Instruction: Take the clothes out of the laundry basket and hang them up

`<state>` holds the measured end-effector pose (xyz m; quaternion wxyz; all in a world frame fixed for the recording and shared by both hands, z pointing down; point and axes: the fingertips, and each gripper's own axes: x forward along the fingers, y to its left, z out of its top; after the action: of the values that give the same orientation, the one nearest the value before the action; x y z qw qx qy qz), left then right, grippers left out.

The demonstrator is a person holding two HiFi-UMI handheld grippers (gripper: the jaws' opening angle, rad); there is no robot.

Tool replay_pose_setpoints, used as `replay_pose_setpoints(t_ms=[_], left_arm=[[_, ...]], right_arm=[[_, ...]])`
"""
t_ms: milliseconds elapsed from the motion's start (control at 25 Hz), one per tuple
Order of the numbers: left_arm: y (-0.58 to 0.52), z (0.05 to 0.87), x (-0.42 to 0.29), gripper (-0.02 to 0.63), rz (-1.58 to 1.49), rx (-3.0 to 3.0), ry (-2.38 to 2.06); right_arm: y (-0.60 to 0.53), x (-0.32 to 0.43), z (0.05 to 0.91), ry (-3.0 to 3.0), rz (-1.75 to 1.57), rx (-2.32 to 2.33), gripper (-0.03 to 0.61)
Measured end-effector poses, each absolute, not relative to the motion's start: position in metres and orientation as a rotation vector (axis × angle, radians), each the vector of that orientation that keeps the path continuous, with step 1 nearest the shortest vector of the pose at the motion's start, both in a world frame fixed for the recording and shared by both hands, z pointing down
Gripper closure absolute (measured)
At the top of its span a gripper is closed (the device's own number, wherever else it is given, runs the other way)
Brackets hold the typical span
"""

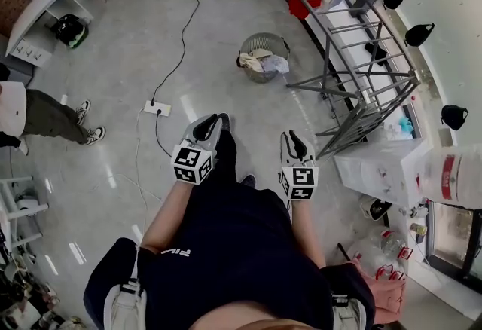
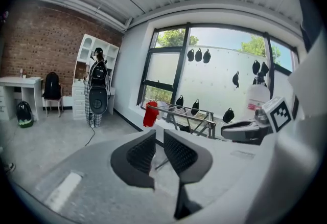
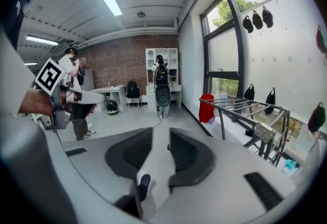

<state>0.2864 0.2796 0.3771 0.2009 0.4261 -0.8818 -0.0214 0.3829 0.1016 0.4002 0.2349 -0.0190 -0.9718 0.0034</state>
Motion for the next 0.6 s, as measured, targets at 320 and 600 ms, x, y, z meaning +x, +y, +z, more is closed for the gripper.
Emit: replay_pose_setpoints(t_ms=[320, 600], left_arm=[[0.254, 0.409, 0.199, 0.362, -0.053, 1.184, -2.384], [0.233, 0.444, 0.11, 0.362, -0.082, 1.185, -2.275]], right_arm=[[0.085, 0.3, 0.425, -2.618, 0.092, -0.077, 0.336], [0.073, 0.208, 0.45, -2.547, 0.085, -0.102, 0.336]])
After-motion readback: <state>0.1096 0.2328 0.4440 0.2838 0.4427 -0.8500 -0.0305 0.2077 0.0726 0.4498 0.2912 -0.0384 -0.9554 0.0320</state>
